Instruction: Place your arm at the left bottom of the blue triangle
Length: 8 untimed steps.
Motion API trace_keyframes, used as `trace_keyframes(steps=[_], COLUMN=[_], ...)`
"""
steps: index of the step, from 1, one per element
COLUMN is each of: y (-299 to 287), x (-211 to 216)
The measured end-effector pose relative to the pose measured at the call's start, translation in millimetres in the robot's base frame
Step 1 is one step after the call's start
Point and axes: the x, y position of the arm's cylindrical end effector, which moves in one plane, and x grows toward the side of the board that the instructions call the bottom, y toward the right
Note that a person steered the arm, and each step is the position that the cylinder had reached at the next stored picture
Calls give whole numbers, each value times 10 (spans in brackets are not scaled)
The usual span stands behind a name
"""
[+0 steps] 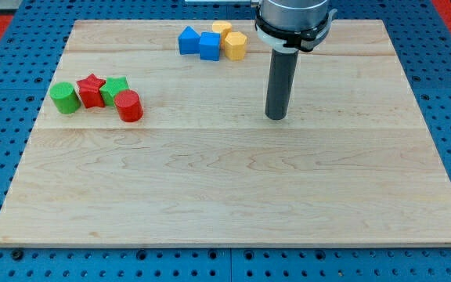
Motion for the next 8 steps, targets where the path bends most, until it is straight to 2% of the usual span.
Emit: trace_keyframes(steps=[3,4,5,7,8], y=[85,-107,-803,-1481,-1764], x=[47,5,-364,-1091,-1286])
